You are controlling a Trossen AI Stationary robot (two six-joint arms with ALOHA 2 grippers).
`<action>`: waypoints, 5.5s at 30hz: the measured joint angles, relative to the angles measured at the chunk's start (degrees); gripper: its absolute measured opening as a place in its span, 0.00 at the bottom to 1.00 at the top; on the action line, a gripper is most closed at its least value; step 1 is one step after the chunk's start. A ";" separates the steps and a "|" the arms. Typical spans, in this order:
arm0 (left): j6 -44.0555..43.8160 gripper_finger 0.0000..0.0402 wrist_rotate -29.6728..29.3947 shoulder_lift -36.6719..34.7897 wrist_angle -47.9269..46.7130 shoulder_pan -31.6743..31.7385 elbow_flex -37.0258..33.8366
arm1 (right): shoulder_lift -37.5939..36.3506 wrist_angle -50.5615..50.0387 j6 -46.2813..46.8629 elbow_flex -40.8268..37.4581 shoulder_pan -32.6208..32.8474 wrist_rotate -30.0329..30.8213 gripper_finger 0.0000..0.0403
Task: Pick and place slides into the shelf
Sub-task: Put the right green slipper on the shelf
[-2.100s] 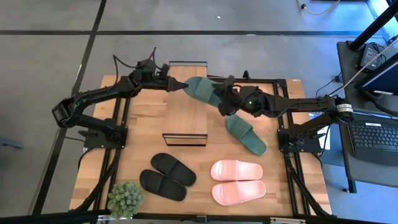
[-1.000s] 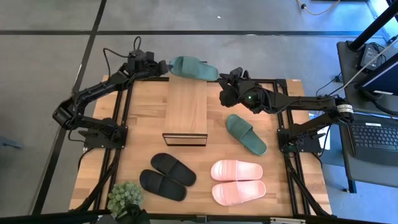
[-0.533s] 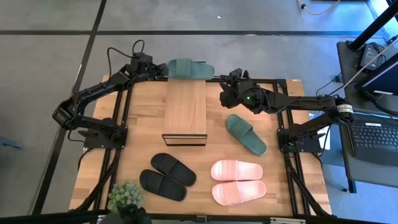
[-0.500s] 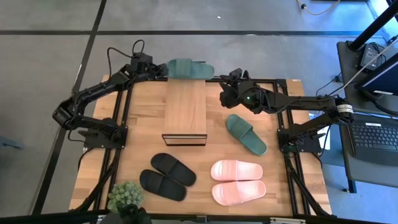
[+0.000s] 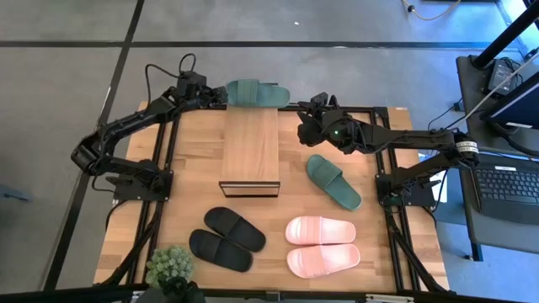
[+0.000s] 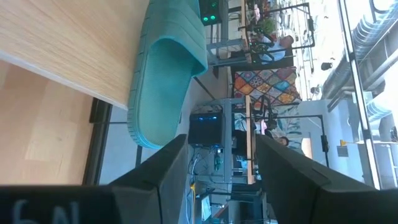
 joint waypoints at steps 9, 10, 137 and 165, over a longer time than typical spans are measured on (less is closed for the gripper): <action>0.00 0.21 0.09 0.00 0.03 0.00 0.00 | 0.00 -0.02 0.00 0.00 0.00 0.01 0.47; 0.00 0.21 0.10 0.00 0.04 0.00 0.00 | 0.00 -0.01 0.02 0.00 0.00 0.02 0.47; 33.35 0.40 9.20 -11.02 11.95 -18.69 0.04 | 53.24 -35.02 34.21 67.52 -28.48 -40.57 0.47; 32.82 0.40 9.25 -11.02 8.78 -18.69 -0.04 | 53.46 -36.09 34.09 67.52 -26.03 -44.21 0.47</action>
